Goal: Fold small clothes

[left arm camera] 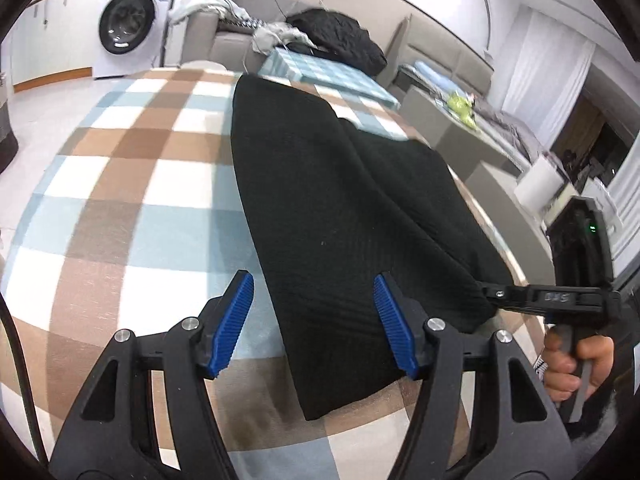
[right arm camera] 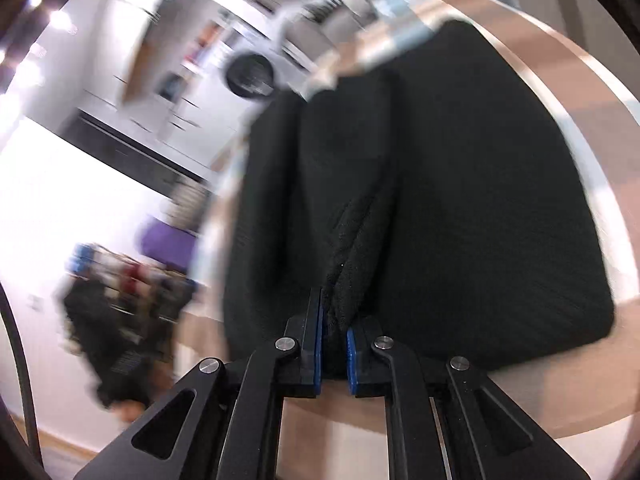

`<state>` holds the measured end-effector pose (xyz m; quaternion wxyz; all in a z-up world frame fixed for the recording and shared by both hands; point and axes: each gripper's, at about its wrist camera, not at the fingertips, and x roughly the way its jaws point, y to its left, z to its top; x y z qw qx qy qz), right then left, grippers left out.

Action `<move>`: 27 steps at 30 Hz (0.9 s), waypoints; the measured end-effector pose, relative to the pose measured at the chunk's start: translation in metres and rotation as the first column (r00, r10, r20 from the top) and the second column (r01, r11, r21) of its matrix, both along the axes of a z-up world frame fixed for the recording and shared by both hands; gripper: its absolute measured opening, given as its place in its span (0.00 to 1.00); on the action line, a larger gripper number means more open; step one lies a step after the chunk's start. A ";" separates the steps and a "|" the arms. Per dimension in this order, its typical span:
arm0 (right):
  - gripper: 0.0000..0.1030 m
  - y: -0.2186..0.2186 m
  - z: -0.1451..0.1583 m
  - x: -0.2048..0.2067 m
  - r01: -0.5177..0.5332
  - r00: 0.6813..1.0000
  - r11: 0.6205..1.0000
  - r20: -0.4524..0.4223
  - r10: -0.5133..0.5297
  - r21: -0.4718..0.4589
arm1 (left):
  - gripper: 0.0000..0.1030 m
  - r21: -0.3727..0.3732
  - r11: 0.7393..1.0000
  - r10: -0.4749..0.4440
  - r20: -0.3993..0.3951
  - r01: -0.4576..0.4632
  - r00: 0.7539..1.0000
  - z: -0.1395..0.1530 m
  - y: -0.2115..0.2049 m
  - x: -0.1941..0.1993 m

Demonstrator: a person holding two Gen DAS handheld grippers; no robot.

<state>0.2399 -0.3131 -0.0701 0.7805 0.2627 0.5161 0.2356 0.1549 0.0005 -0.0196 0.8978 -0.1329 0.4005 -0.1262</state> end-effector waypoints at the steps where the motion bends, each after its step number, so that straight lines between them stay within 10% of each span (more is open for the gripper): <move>1: 0.12 0.000 -0.005 -0.001 0.006 1.000 0.999 -0.015 -0.006 -0.033 | 0.58 0.010 1.000 -0.009 -0.007 0.009 1.000 -0.003 -0.004 0.001; 6: 0.40 -0.005 0.012 -0.004 0.045 0.998 0.995 0.053 -0.040 -0.088 | 0.58 0.044 0.997 -0.059 -0.050 0.061 0.997 -0.019 -0.022 0.002; 13: 0.41 0.017 0.048 0.023 0.033 0.983 0.996 0.180 -0.017 -0.087 | 0.58 0.054 0.995 -0.083 -0.067 0.086 0.994 -0.027 -0.026 -0.003; 20: 0.41 0.085 0.016 0.084 -0.071 0.992 0.993 0.096 0.080 -0.095 | 0.58 0.033 0.999 -0.018 -0.045 0.020 0.999 -0.020 -0.004 -0.006; 24: 0.09 0.106 0.008 0.102 -0.109 0.989 0.982 0.084 0.124 -0.157 | 0.58 0.007 1.000 0.025 -0.033 -0.025 0.999 -0.016 0.012 -0.006; 27: 0.08 0.102 0.052 0.083 -0.117 0.950 0.985 0.274 0.147 -0.125 | 0.58 -0.021 0.999 0.038 -0.023 -0.038 0.999 -0.008 0.020 -0.006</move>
